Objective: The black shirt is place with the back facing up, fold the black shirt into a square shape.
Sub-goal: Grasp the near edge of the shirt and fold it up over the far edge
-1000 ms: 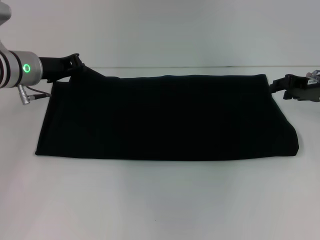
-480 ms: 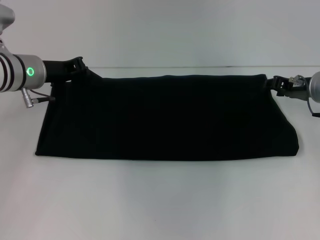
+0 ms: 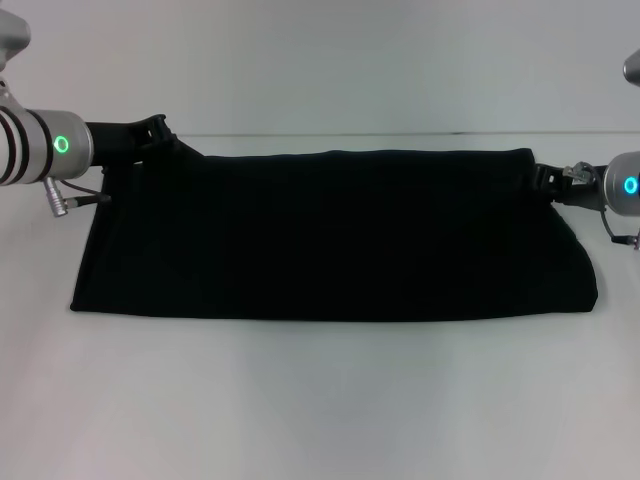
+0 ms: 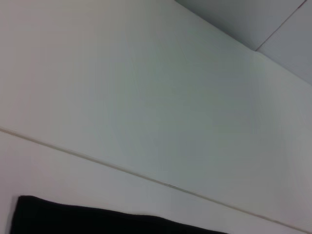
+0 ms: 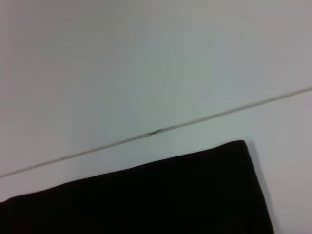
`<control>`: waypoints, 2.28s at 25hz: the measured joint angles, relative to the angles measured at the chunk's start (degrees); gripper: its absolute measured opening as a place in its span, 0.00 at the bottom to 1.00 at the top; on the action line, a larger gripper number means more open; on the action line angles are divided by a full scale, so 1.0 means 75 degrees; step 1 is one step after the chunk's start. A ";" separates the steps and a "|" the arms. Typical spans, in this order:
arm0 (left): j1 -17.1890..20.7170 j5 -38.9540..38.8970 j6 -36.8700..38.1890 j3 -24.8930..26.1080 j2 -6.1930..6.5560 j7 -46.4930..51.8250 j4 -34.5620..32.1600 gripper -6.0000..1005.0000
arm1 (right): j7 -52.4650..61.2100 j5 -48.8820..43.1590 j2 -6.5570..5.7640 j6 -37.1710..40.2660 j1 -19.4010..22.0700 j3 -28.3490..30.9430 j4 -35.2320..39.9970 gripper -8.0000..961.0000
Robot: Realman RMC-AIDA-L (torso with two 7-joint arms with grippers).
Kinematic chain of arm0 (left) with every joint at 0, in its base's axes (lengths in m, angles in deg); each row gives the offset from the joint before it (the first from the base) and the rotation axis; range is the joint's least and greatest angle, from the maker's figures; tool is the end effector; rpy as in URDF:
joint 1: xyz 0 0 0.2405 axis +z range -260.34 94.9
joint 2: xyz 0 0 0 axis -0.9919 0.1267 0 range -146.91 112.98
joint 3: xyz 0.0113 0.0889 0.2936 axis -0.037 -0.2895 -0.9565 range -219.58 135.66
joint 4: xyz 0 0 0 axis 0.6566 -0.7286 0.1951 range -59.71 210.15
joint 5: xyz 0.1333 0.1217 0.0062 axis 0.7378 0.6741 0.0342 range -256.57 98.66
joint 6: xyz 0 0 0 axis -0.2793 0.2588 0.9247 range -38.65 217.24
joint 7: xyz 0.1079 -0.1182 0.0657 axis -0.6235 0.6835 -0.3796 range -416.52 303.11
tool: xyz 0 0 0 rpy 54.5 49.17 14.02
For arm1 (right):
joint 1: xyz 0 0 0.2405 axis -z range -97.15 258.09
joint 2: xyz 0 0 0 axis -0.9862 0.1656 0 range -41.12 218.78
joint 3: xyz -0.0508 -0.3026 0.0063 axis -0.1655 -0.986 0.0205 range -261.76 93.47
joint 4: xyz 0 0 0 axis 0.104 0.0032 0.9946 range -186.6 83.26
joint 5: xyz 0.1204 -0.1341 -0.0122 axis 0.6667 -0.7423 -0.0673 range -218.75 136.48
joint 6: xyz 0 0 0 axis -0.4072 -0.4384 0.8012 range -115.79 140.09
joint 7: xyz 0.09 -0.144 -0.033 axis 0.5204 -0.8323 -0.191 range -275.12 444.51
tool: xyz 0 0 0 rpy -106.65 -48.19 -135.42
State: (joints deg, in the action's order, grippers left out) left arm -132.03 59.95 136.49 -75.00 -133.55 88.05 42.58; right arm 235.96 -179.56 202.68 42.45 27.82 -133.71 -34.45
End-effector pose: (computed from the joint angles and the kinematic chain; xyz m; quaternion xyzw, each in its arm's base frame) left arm -0.2756 0.4949 -0.0128 -0.6910 -0.6099 -0.1944 0.3358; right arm 0.2995 0.4986 -0.0383 -0.6861 0.6053 0.1029 0.3904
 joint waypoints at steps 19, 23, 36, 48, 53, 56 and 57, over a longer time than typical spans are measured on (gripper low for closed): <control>0.0065 0.0000 0.0314 -0.0001 -0.0008 -0.0007 -0.0151 0.01 | 0.0135 0.0001 -0.0123 0.0703 0.0176 -0.0040 0.0520 0.02; 0.0159 0.0003 0.0894 0.0027 -0.0006 0.0050 -0.0553 0.01 | 0.0524 0.0001 -0.0134 0.1525 0.0663 -0.0060 0.1785 0.02; 0.0126 0.0009 0.0592 0.0034 0.0002 0.0286 -0.0823 0.01 | 0.0752 -0.0018 -0.0129 0.1615 0.0703 -0.0101 0.2757 0.02; -0.0028 0.0066 -0.1260 -0.0868 -0.0102 0.0294 -0.0165 0.01 | 0.0290 -0.0415 -0.0032 -0.0522 -0.0051 -0.0100 0.1062 0.02; -0.0039 0.0072 -0.1680 -0.1137 -0.0158 0.0286 0.0034 0.01 | 0.0163 -0.0469 0.0044 -0.1022 -0.0166 -0.0111 0.0807 0.03; -0.0043 0.0074 -0.1756 -0.1188 -0.0157 0.0287 0.0060 0.01 | 0.0159 -0.0488 0.0054 -0.1125 -0.0190 -0.0116 0.0747 0.03; -0.0044 0.0075 -0.1776 -0.1188 -0.0159 0.0284 0.0061 0.01 | 0.0158 -0.0489 0.0054 -0.1137 -0.0191 -0.0116 0.0747 0.03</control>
State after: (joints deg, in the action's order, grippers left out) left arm -132.35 60.52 123.17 -83.91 -134.74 90.18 43.03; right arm 237.15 -183.23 203.08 33.92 26.39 -134.58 -28.85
